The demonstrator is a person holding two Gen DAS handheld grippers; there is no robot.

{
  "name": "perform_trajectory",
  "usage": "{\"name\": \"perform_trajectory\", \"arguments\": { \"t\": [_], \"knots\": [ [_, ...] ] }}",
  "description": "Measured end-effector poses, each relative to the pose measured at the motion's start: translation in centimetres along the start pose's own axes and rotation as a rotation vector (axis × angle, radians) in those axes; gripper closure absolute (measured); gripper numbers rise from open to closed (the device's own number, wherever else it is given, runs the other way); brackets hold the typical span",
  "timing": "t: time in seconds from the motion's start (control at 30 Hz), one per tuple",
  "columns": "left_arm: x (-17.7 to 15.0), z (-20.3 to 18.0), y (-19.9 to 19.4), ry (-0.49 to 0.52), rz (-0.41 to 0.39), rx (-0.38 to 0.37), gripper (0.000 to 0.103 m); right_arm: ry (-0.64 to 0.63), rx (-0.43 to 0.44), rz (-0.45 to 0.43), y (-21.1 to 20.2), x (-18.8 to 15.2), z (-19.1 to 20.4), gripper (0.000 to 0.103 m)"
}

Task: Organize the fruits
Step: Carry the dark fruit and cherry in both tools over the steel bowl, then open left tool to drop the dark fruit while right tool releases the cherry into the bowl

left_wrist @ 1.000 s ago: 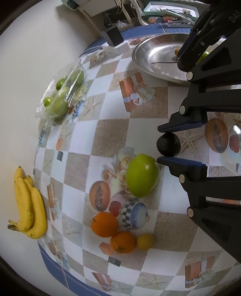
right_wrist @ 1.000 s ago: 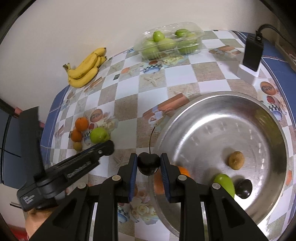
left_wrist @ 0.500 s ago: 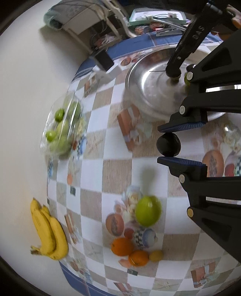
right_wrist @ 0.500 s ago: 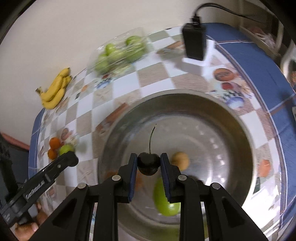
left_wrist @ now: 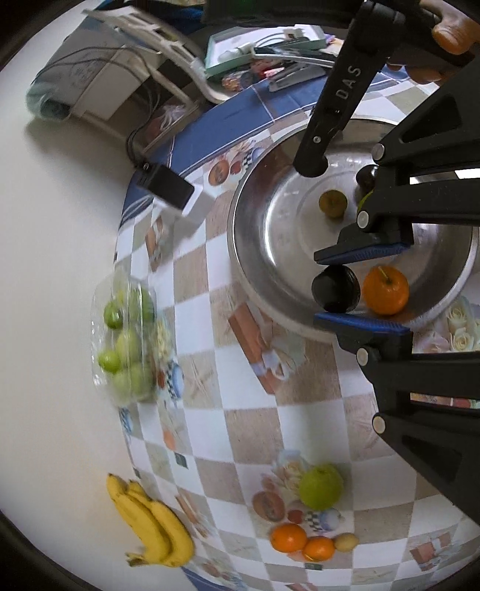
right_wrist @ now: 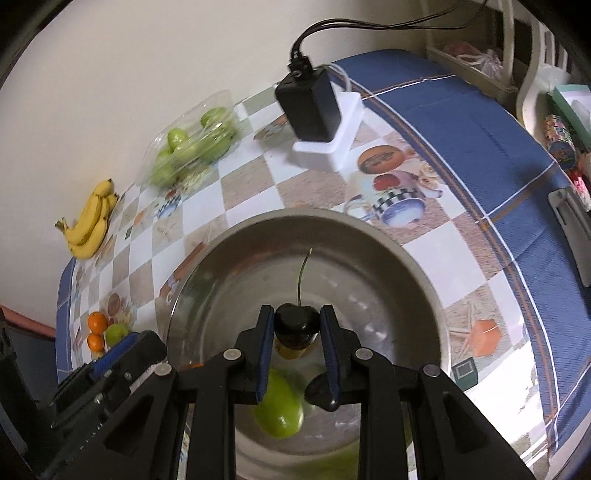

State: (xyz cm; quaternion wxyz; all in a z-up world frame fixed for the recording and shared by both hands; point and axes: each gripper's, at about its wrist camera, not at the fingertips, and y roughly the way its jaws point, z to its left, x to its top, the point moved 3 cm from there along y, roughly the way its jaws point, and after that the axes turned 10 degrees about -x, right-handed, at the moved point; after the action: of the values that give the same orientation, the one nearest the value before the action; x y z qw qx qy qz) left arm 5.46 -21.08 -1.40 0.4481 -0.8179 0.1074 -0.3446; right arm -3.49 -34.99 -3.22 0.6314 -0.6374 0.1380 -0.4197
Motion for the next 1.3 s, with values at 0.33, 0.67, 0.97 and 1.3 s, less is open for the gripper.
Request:
{"name": "perform_trajectory", "arguments": {
  "t": [0.33,0.67,0.97,1.3],
  "knots": [
    [-0.3,-0.6,1.9,0.045,0.007,0.018,0.075,-0.001,-0.041,-0.014,1.3,0.2,-0.7,0.077],
    [-1.0,-0.2,3.6,0.047,0.037,0.048,0.074,0.003,-0.089,0.0,2.5,-0.1,-1.4,0.077],
    [-1.4,-0.1,4.2,0.043,0.061,0.052,0.074,0.015,-0.101,0.019,3.0,-0.2,-1.7,0.076],
    [-1.4,0.0,4.3,0.034,0.072,0.051,0.054,0.018,-0.107,0.034,2.9,-0.1,-1.5,0.075]
  ]
}}
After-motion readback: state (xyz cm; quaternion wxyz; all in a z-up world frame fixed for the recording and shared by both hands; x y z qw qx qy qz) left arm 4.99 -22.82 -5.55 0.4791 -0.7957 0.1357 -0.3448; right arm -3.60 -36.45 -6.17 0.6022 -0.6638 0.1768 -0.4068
